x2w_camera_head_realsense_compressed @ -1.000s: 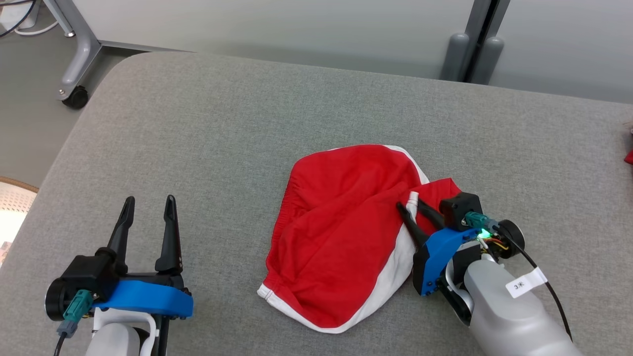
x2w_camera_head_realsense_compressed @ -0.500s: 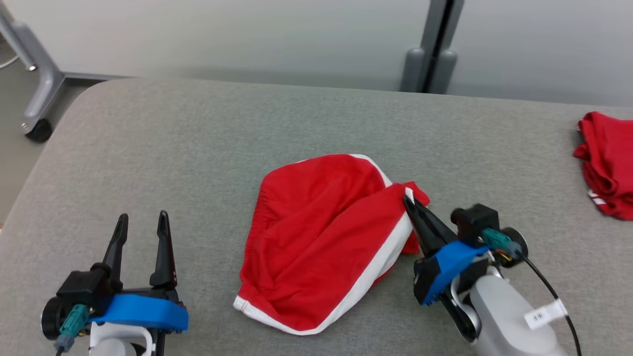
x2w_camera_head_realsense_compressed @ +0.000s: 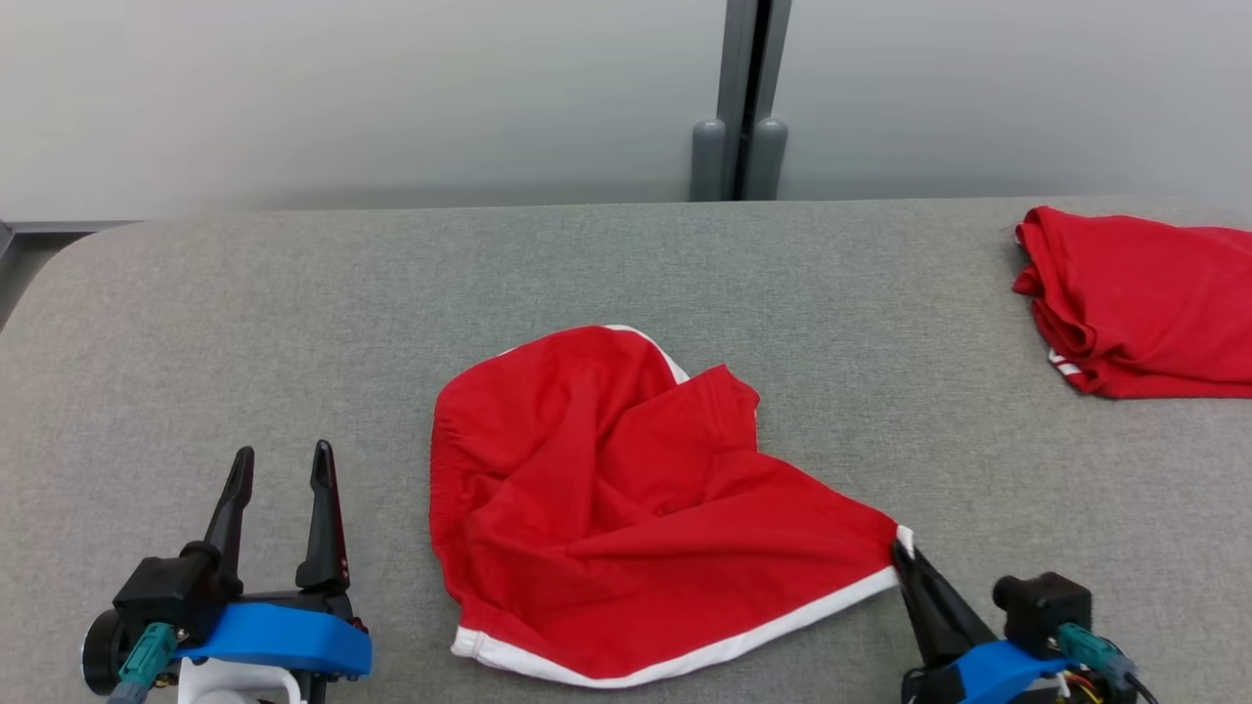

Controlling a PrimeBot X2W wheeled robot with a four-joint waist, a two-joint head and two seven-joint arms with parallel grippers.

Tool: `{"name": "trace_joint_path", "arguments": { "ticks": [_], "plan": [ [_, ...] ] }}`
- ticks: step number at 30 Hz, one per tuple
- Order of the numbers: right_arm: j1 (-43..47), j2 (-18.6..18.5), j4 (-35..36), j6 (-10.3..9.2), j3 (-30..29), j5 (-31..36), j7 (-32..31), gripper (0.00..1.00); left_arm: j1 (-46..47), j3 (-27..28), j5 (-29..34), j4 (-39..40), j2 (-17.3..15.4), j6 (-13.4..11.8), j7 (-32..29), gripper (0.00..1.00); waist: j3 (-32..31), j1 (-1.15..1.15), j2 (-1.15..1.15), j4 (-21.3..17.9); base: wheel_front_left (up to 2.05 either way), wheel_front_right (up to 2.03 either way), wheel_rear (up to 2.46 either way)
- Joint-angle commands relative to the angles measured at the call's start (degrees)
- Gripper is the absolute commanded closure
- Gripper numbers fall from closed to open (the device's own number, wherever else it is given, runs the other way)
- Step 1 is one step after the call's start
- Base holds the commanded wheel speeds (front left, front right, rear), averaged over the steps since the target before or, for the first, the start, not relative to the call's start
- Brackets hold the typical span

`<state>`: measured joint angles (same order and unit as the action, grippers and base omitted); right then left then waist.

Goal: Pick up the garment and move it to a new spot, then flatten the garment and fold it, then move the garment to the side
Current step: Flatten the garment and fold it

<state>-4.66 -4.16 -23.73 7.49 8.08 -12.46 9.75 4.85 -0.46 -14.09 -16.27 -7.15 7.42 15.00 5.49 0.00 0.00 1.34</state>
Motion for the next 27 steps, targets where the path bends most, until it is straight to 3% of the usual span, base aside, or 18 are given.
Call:
{"name": "trace_joint_path", "arguments": {
  "ticks": [1, 12, 27],
  "plan": [
    [1.0, 0.0, 1.3, 0.01, -0.8, 0.5, -0.5, 0.0, -0.3, 0.2, 0.1, 0.2, -0.3, 0.1, 0.2, 0.0, -0.2, 0.0, 0.0, -0.5, 0.0, 0.0, 0.0],
    [3.2, 0.2, 11.4, 0.01, -8.1, 5.9, -0.9, 0.0, -1.2, 0.5, 0.5, 0.4, -0.1, 0.1, 0.2, 0.0, -1.8, 0.0, 0.0, -0.9, 0.0, 0.0, 0.0],
    [4.5, 1.0, 18.9, 0.01, -8.6, 9.5, 0.5, 0.0, -4.1, 1.2, 1.5, 1.0, -1.0, -0.3, 0.2, 0.0, -4.5, 0.0, 0.0, 0.4, 0.0, 0.0, 0.0]
  ]
}}
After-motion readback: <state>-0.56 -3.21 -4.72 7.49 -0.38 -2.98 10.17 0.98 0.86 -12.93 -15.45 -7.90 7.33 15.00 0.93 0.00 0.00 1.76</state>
